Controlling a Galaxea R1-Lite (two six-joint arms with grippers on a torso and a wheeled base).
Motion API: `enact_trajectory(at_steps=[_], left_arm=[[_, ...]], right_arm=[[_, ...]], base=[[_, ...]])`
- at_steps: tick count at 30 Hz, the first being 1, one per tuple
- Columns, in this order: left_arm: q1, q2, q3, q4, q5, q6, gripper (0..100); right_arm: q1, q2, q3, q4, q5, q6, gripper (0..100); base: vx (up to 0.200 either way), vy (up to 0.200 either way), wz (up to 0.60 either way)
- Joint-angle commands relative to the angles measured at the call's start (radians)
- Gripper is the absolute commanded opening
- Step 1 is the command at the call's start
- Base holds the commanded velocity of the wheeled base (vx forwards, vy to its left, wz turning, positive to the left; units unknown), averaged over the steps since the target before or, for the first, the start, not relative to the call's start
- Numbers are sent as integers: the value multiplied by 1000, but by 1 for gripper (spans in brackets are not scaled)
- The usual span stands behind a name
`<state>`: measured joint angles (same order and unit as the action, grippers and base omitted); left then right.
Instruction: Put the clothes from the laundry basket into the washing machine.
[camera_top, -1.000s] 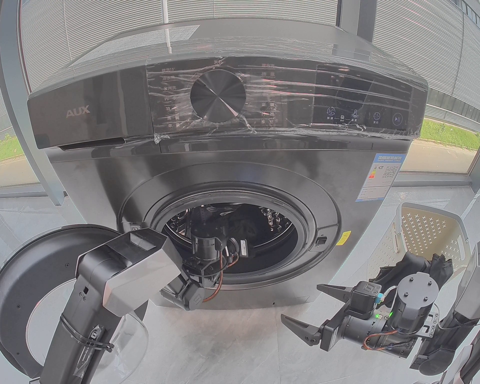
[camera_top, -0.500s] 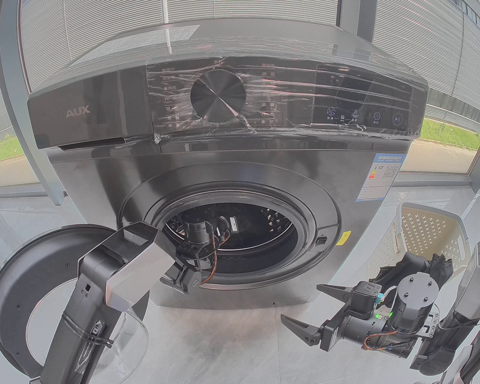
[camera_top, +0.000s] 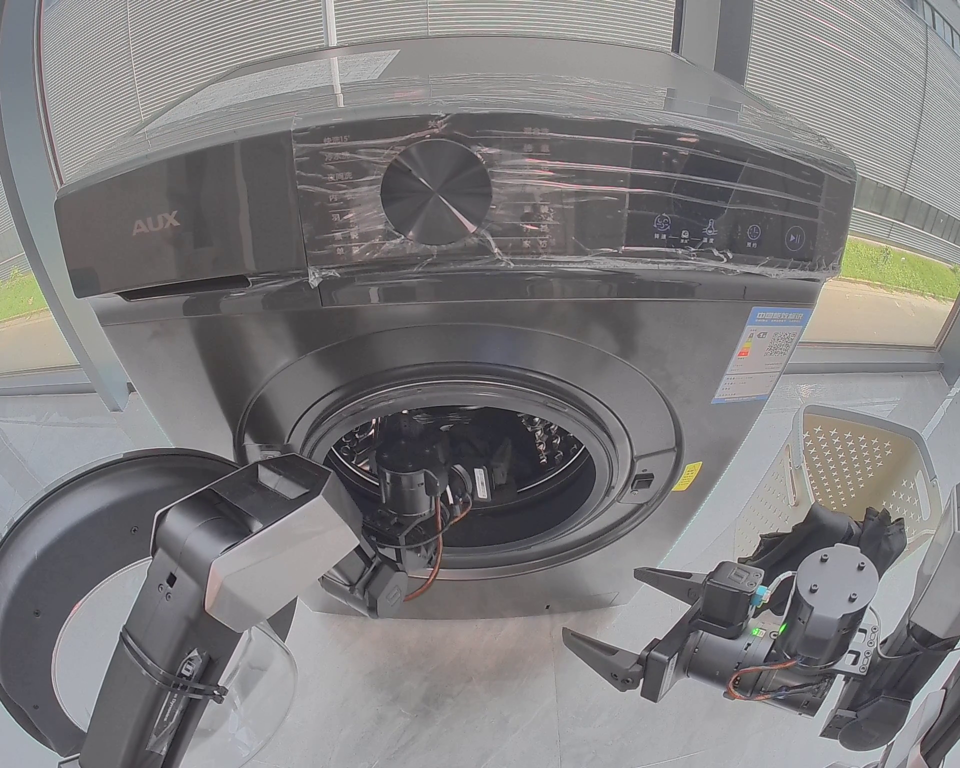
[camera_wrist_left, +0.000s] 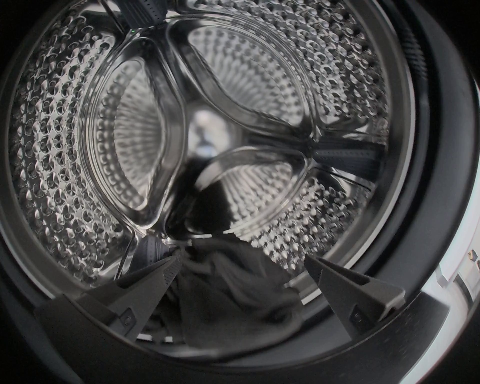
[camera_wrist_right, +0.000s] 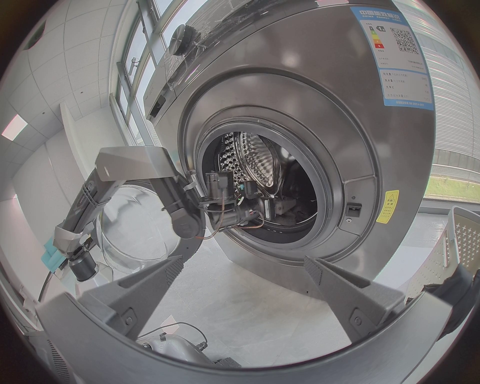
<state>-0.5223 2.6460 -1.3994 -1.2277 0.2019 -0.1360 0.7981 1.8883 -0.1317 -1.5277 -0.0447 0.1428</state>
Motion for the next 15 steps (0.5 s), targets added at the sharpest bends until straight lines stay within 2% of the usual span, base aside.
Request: enact_trajectory(at_steps=[1, 2, 4, 7, 11, 15], left_arm=[[-58, -119, 181, -4, -18, 7, 100], [-77, -169, 276, -13, -35, 22, 100], [-99, -221, 373, -32, -56, 38, 100], [-154, -293, 527, -93, -81, 39, 100], [-217, -362, 665, -167, -72, 38, 100], [-240, -426, 755, -220, -64, 38, 100]], right_arm=[[-3, -2, 3, -2, -1, -2, 100], [-2, -2, 4, -3, -3, -2, 100], [-2, -2, 4, -3, -3, -2, 100], [-10, -2, 4, -5, -3, -2, 100], [-14, -3, 4, -5, -3, -2, 100], [-16, -6, 4, -5, -3, -2, 100]], base=[[0, 0, 0], [0, 0, 0], [0, 0, 0], [0, 0, 0], [0, 0, 0], [0, 0, 0]])
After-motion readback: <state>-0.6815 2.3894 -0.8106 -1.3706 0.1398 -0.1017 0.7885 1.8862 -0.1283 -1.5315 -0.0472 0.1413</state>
